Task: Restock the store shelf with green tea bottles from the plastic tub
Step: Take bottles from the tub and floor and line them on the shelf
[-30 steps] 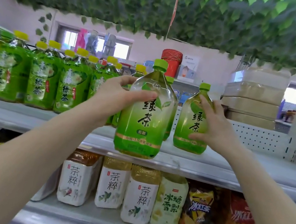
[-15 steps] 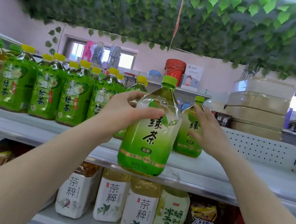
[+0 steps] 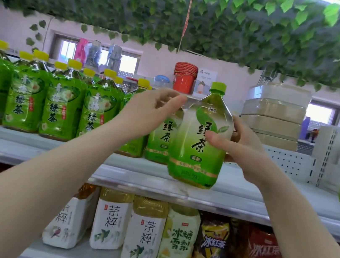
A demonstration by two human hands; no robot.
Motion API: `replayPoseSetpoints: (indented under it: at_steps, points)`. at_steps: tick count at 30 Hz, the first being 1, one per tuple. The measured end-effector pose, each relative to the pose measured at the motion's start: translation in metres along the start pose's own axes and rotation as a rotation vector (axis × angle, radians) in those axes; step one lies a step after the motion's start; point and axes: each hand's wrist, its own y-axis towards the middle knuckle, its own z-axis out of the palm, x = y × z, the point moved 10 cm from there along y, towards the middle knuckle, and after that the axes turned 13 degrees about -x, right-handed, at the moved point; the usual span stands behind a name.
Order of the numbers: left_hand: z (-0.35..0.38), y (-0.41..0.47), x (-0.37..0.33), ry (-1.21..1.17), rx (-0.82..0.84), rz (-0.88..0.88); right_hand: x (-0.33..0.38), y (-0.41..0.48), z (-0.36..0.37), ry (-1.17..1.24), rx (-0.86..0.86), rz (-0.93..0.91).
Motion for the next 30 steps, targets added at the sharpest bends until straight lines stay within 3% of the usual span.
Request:
replayPoseSetpoints:
  at_steps: [2, 5, 10, 15, 20, 22, 26, 30]
  points:
    - [-0.002, 0.011, 0.008, 0.180, -0.045, 0.093, -0.004, 0.016, -0.015, -0.070, -0.051, 0.009]
    - [0.017, 0.015, 0.026, 0.417, 0.019, 0.197, -0.020, 0.036, -0.025, -0.149, -0.106, 0.004]
    - [0.051, 0.014, 0.051, 0.613, 0.109, 0.290, -0.057, 0.052, -0.018, -0.193, -0.124, 0.040]
    - [0.072, 0.015, 0.064, 0.702, 0.167, 0.323, -0.060, 0.052, -0.011, -0.301, -0.114, -0.023]
    - [0.081, 0.012, 0.068, 0.680, 0.162, 0.301, -0.018, 0.034, -0.005, -0.851, -0.222, -0.353]
    - [0.082, 0.011, 0.070, 0.656, 0.144, 0.297, -0.008, 0.025, 0.014, -1.041, -0.175, -0.450]
    - [0.085, 0.007, 0.073, 0.683, 0.123, 0.345, -0.030, 0.022, 0.038, -1.257, 0.007, -0.414]
    - [0.087, 0.005, 0.074, 0.692, 0.112, 0.378, -0.037, 0.029, 0.038, -1.232, 0.012, -0.384]
